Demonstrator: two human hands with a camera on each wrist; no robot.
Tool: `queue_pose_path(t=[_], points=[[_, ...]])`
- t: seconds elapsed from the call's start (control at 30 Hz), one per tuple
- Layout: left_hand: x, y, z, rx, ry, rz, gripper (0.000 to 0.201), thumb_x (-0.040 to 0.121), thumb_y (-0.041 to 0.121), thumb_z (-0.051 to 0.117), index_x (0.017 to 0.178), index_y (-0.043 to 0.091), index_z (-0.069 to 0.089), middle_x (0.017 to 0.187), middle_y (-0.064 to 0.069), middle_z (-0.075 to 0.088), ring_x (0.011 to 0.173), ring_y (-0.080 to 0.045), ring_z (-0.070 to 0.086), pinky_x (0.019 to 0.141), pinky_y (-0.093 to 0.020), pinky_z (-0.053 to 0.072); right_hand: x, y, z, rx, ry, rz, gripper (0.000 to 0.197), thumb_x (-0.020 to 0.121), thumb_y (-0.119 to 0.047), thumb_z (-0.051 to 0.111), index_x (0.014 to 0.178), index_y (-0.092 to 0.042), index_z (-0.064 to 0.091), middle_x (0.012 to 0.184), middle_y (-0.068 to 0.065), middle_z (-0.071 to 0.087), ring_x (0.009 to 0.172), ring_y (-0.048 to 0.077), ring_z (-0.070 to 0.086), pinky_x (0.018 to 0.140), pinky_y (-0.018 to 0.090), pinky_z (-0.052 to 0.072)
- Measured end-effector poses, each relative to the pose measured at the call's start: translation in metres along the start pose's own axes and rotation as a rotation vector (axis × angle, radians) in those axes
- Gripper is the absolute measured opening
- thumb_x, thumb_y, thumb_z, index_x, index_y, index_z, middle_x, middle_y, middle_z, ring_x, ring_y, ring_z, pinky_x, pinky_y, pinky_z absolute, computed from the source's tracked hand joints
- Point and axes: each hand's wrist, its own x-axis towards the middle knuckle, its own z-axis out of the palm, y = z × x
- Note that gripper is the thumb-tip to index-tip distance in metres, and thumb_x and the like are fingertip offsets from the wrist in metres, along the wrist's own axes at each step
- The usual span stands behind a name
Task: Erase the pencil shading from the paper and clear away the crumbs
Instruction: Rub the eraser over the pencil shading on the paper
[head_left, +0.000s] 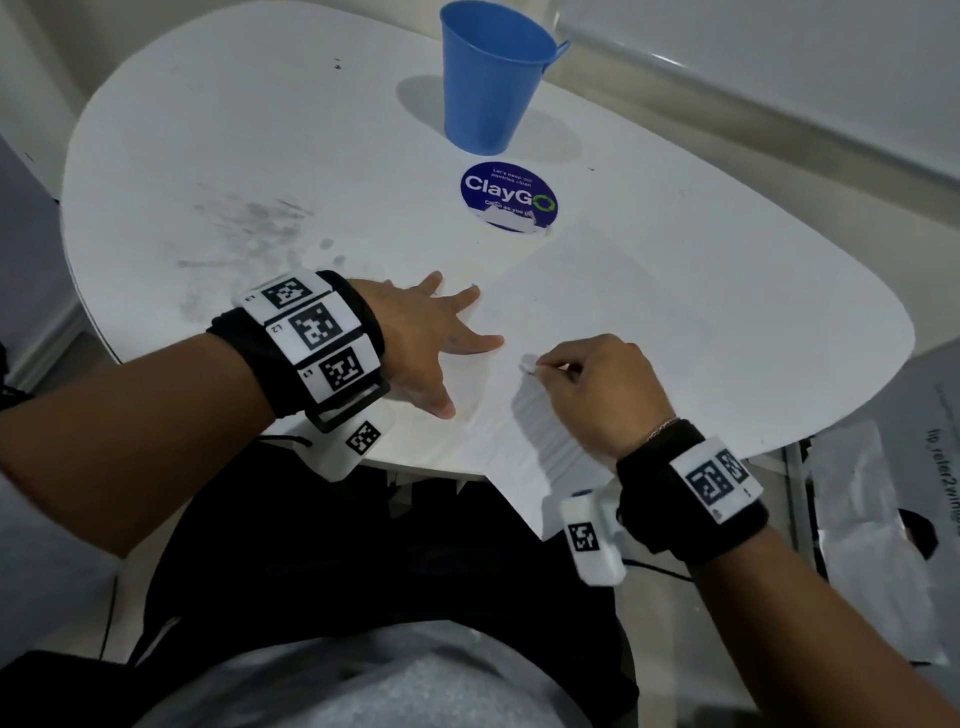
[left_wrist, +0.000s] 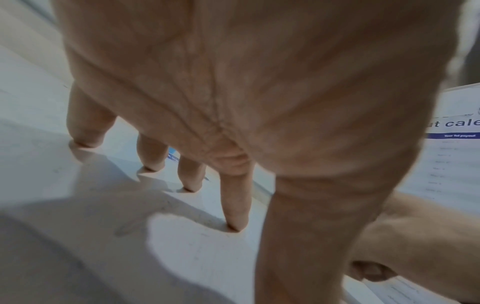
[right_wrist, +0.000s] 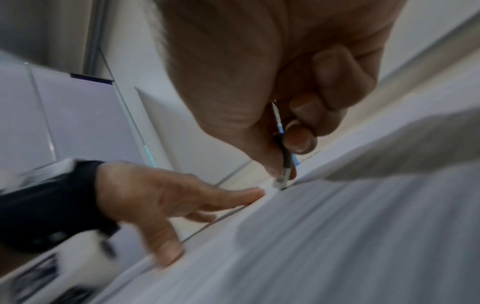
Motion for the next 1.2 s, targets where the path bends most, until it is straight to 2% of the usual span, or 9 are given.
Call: queue_pose_path(t=[0.17,0.33,0.4,0.5,0.63,0.77,0.97,1.07,1.2], points=[[0.0,0.0,-0.003,-0.006,-0.014,0.004,0.093,0.088,0.059,0.065,0.15,0.064,-0.003,0.162,0.015,-0.03,0.15,-0.02,-0.03,0.124,-0.057,-0.001,-0.03,-0.027,0.013,0.025,-0.19,-0.173,0.017,0.093,-0.027,0.062,0.1,-0.026,0.078,0.096,-0.012,0.076,0.077,0.01,0.068,0.075,0.027,0.054],[0.002,-0.003,0.0,-0.003,-0.01,0.002,0.092,0.087,0.063,0.063,0.149,0.065,-0.005,0.162,0.015,-0.031,0.149,-0.02,-0.03,0.124,-0.058,0.0,0.001,-0.001,0.002,0.016,0.01,-0.01,0.015,0.091,-0.028,0.064,0.091,-0.024,0.078,0.083,-0.007,0.075,0.076,0.016,0.068,0.076,0.034,0.056],[0.002,-0.003,-0.001,-0.003,-0.012,0.005,0.093,0.086,0.063,0.064,0.149,0.065,-0.004,0.162,0.015,-0.031,0.149,-0.02,-0.031,0.124,-0.058,0.0,-0.014,-0.014,0.013,-0.009,-0.064,-0.105,0.015,0.09,-0.026,0.063,0.091,-0.024,0.078,0.08,-0.005,0.075,0.073,0.02,0.067,0.072,0.032,0.055],[0.002,-0.002,-0.002,-0.009,-0.011,0.005,0.094,0.086,0.062,0.066,0.149,0.065,-0.003,0.162,0.015,-0.031,0.149,-0.019,-0.031,0.124,-0.058,0.0,-0.031,-0.03,0.017,0.037,-0.204,-0.185,0.016,0.092,-0.027,0.062,0.098,-0.027,0.078,0.094,-0.014,0.076,0.071,0.006,0.065,0.071,0.026,0.051],[0.004,-0.003,0.001,-0.011,-0.009,-0.002,0.094,0.086,0.064,0.064,0.149,0.065,-0.004,0.162,0.015,-0.03,0.15,-0.021,-0.03,0.123,-0.06,0.003,-0.004,-0.009,0.008,0.035,-0.031,-0.057,0.014,0.092,-0.03,0.065,0.093,-0.027,0.079,0.082,-0.009,0.075,0.07,0.011,0.065,0.073,0.031,0.055],[-0.001,0.001,-0.002,0.004,-0.015,0.005,0.094,0.087,0.061,0.065,0.15,0.063,-0.004,0.163,0.014,-0.03,0.15,-0.021,-0.03,0.124,-0.059,0.0,-0.034,-0.03,0.017,0.033,-0.193,-0.192,0.017,0.092,-0.025,0.062,0.096,-0.025,0.079,0.088,-0.012,0.074,0.062,0.001,0.055,0.064,0.018,0.043],[-0.001,-0.001,-0.002,-0.02,-0.011,0.002,0.092,0.088,0.061,0.064,0.15,0.063,-0.003,0.163,0.014,-0.03,0.15,-0.021,-0.03,0.124,-0.058,-0.001,-0.009,-0.016,0.008,0.022,-0.073,-0.078,0.016,0.092,-0.029,0.063,0.093,-0.026,0.078,0.085,-0.007,0.076,0.074,0.015,0.068,0.073,0.031,0.056],[-0.001,0.002,-0.002,-0.003,-0.012,0.003,0.093,0.088,0.06,0.065,0.151,0.062,-0.003,0.163,0.014,-0.029,0.15,-0.021,-0.03,0.124,-0.058,-0.001,-0.035,-0.034,0.016,0.008,-0.208,-0.196,0.016,0.091,-0.028,0.061,0.093,-0.027,0.077,0.072,-0.012,0.071,0.069,0.015,0.065,0.068,0.03,0.053],[-0.001,0.001,-0.003,-0.003,-0.007,-0.002,0.094,0.087,0.062,0.065,0.151,0.062,-0.004,0.163,0.013,-0.03,0.15,-0.022,-0.029,0.124,-0.059,-0.001,-0.017,-0.024,0.007,0.038,-0.138,-0.087,0.016,0.092,-0.028,0.063,0.097,-0.029,0.078,0.093,-0.013,0.076,0.081,0.012,0.069,0.078,0.031,0.055]])
